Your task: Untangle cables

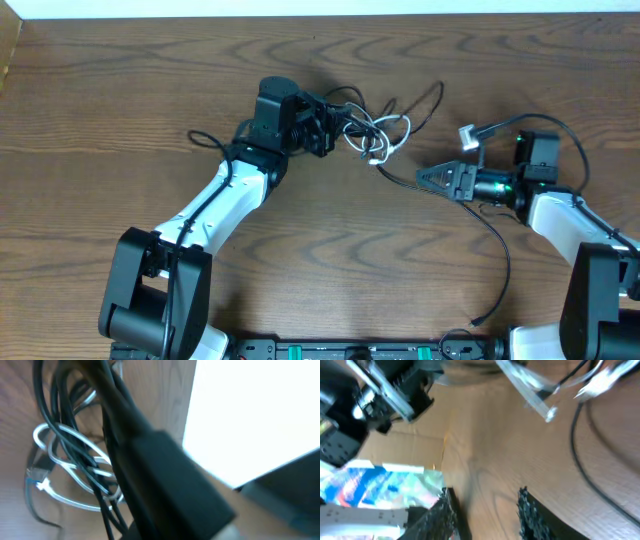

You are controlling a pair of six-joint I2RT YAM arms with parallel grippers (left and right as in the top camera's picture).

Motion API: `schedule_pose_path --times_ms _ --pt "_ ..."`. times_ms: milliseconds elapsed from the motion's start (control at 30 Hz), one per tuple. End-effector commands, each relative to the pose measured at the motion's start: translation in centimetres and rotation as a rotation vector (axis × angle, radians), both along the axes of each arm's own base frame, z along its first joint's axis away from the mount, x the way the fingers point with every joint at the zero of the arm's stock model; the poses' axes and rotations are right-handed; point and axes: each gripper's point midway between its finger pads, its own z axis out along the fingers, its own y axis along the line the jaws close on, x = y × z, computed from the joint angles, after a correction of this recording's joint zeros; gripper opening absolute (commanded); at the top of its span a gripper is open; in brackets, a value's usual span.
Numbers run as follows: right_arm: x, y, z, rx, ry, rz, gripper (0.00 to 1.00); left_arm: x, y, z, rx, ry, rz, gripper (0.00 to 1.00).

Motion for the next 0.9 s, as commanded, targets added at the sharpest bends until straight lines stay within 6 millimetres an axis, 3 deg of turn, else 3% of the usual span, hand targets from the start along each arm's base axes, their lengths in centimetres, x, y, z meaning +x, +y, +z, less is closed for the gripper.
schedule_pose_path --times_ms 0,133,267,367,533,867 --pt "-1.0 2.2 -0.6 -0.06 -0.107 0.089 0.45 0.8 0.6 0.7 -0.142 0.14 0.162 0.08" --pt "0.3 3.7 -4.1 -0.325 -0.167 0.054 0.47 -0.4 -0.8 1.1 -0.2 0.19 0.077 0.08" --pt "2.7 5.0 -4.1 -0.43 -0.273 -0.029 0.49 -1.3 -1.5 1.3 -0.226 0.216 0.02 0.08" --pt "6.2 2.8 -4.3 -0.539 -0.262 -0.25 0.5 -2.1 -2.0 1.4 -0.24 0.242 -0.025 0.08" --pt "9.1 0.7 -3.2 -0.622 -0.354 -0.407 0.49 -2.8 -2.5 1.6 -0.258 0.258 -0.071 0.08" --pt "9.4 0.9 -3.1 -0.652 -0.394 -0.412 0.5 -3.2 -2.8 1.8 -0.276 0.275 -0.096 0.08"
